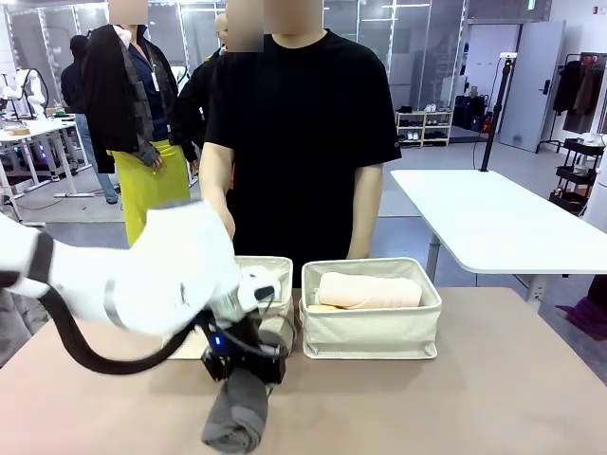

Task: Divide the towels into two baskets.
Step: Pick up one hotel-folded towel from the bottom of the table and place it in the Fabric basket indicated by the person.

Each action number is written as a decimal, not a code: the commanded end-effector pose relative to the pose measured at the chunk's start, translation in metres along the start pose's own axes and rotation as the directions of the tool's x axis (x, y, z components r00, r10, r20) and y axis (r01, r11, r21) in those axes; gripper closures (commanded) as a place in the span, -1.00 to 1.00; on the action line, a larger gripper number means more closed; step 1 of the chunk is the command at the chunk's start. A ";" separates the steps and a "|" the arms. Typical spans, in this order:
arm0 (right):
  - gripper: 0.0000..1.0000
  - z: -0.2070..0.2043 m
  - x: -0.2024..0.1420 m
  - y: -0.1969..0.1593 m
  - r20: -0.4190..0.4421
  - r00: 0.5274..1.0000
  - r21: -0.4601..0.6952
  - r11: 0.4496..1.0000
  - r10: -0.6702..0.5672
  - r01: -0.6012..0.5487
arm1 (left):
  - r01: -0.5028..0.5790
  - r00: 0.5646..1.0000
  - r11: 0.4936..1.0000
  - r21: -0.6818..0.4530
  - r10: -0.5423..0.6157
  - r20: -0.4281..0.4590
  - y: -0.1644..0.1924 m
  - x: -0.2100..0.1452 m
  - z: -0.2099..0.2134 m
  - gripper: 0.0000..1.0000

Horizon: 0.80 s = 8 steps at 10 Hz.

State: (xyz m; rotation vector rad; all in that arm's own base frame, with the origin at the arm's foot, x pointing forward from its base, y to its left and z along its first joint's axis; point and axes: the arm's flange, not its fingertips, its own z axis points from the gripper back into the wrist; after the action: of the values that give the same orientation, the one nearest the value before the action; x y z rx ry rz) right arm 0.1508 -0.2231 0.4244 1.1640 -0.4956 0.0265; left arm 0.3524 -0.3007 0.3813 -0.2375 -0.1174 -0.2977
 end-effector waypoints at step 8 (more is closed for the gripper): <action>-1.00 0.001 0.000 0.003 0.005 1.000 0.005 1.000 0.013 -0.013 | 0.737 0.648 0.667 -0.108 -0.743 -0.165 0.021 -0.028 0.145 0.48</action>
State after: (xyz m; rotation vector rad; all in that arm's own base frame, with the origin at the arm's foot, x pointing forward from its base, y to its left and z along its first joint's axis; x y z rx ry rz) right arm 0.1508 -0.2231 0.4244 1.1640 -0.4955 0.0265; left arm 0.3276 -0.2324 0.5084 -0.1739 -0.0136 -1.2705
